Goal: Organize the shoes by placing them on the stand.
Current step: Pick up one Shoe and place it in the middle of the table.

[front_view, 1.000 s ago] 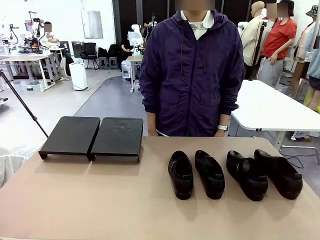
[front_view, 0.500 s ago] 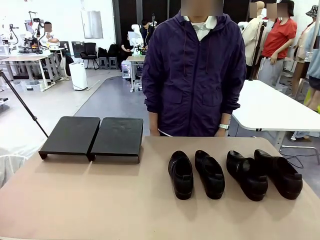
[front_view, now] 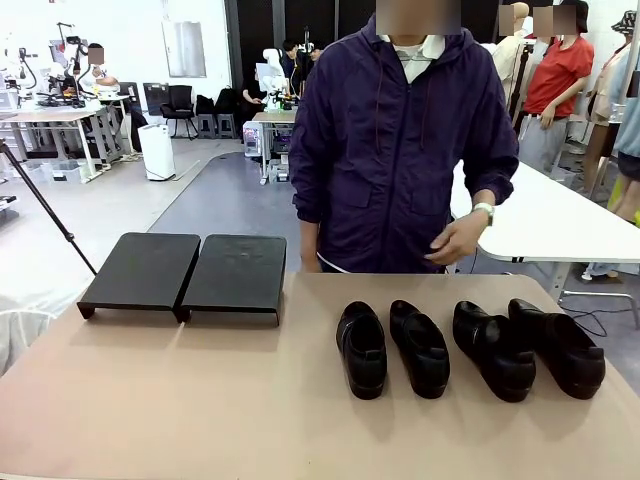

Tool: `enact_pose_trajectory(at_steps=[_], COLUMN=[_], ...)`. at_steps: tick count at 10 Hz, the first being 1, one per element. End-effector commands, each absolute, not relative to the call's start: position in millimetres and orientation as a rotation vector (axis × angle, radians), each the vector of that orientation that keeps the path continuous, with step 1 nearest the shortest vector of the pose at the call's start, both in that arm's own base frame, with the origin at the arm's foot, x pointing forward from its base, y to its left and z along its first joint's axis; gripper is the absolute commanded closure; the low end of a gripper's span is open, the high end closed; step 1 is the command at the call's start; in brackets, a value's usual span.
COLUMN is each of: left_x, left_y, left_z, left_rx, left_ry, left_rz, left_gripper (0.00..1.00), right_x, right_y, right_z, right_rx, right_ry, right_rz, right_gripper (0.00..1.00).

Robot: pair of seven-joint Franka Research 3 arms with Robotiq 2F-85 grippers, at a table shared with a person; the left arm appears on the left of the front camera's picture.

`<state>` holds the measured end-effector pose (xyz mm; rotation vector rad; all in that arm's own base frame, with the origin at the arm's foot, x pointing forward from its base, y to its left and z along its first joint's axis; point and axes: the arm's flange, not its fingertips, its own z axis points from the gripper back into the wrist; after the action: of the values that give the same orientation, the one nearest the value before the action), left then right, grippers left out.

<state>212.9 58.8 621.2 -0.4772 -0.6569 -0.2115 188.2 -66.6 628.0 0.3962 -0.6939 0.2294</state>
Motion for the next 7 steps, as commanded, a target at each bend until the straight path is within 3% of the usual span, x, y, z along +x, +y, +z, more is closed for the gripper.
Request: enact_pose_trajectory(at_steps=[1,7], left_x=[212.9,212.9], left_y=[60.8,60.8], left_z=[623.0,623.0], left_rx=[-0.497,-0.497], left_ry=[-0.656,-0.656], left_rz=[-0.227,-0.227], left_gripper=[0.00,0.00], right_x=[187.5,187.5], right_y=[-67.9,-67.9], right_z=[632.9,632.9], right_rx=[0.412,0.412], right_ry=[-0.694,-0.694], right_rz=[0.248,0.248], right_gripper=[0.00,0.00])
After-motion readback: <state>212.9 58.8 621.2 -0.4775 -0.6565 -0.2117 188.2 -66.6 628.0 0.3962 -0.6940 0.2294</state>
